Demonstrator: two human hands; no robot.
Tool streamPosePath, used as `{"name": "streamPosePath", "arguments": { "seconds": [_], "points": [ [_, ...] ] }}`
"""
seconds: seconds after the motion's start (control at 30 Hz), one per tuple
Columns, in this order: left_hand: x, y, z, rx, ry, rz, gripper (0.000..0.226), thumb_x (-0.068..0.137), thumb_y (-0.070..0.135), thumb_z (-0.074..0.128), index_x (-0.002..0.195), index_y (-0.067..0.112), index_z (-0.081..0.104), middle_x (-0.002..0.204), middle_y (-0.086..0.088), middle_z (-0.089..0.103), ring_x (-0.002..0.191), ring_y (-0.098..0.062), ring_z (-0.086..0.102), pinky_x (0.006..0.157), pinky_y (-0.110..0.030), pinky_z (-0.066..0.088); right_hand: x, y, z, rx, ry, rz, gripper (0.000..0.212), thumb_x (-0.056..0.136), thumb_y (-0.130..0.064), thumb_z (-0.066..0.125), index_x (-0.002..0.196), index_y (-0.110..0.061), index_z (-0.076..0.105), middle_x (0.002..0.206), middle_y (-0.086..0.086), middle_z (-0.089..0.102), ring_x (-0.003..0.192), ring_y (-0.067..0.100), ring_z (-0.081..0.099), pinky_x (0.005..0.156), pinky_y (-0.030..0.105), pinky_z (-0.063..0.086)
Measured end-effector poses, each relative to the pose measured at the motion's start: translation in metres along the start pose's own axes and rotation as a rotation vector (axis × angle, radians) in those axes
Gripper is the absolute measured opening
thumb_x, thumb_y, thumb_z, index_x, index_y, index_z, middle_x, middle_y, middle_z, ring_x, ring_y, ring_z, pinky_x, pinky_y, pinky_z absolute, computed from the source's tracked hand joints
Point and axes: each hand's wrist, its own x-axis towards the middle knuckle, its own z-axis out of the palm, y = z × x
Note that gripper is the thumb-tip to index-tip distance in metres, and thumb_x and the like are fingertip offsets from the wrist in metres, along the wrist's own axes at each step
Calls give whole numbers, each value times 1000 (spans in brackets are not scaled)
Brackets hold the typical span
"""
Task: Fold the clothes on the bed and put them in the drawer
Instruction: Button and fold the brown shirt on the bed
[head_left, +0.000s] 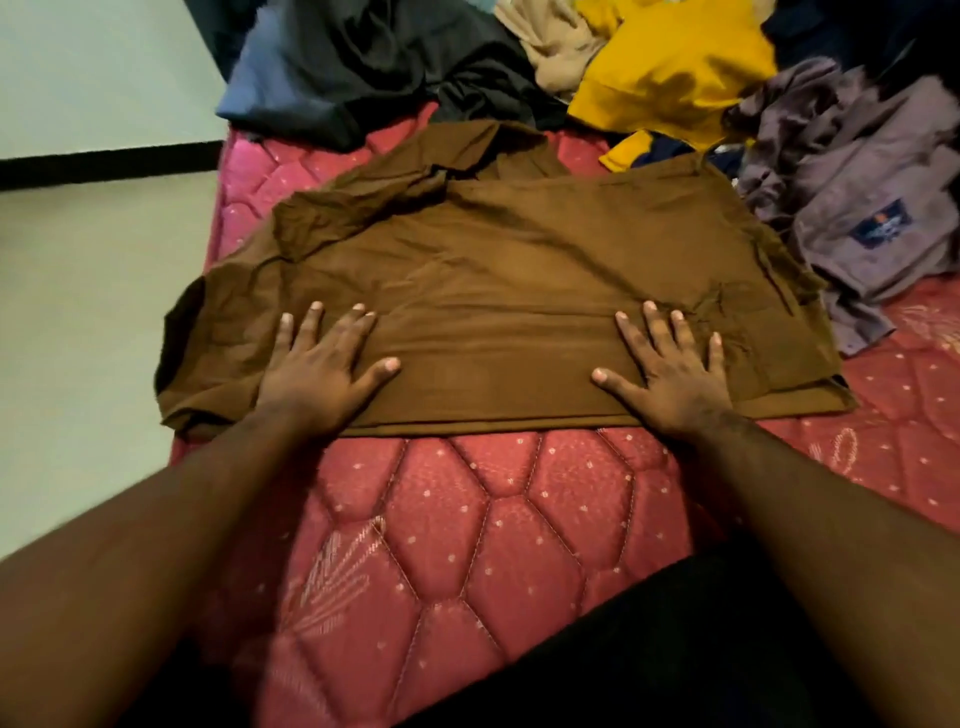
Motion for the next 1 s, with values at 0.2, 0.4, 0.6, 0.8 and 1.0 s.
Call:
{"name": "streamPosePath", "arguments": {
  "seconds": [0.2,0.4,0.6,0.8,1.0],
  "points": [
    [-39,9,-8,113,242,206,68,95,65,20,154,33,15,163,7,13,151,-28,1,112,-63,-10,-6,-39,-9,-162,-35,-44,90,71,-90,-2,150,-45,-8,161,-7,-16,148,25,-14,113,63,-7],
    [-79,-80,15,36,33,7,69,79,81,-3,144,58,-15,161,16,-15,146,-18,-22,109,-62,-19,-36,-124,15,-95,-81,-214,79,74,-82,-5,146,-51,-14,159,-12,-20,148,23,-16,115,60,-7],
    [-101,-120,19,-326,280,-192,70,78,72,47,143,47,37,164,4,5,150,-24,-7,111,-64,-1,-48,-181,8,-131,-151,-400,82,65,-91,-8,137,-57,-25,152,-17,-31,147,22,-20,113,62,-9],
    [-97,-136,22,-983,425,-488,17,72,29,76,89,26,71,122,-7,57,118,-25,52,97,-34,41,-60,-285,31,-90,-138,-384,77,79,-83,9,145,-52,-17,158,-11,-23,145,27,-23,106,70,-12],
    [-100,-125,24,-1025,454,-660,6,87,11,65,93,11,62,106,-13,63,95,-28,59,81,-26,40,-60,-281,28,-106,-201,-455,80,75,-83,8,144,-53,-16,158,-14,-23,146,19,-22,107,65,-13]
  ]
}}
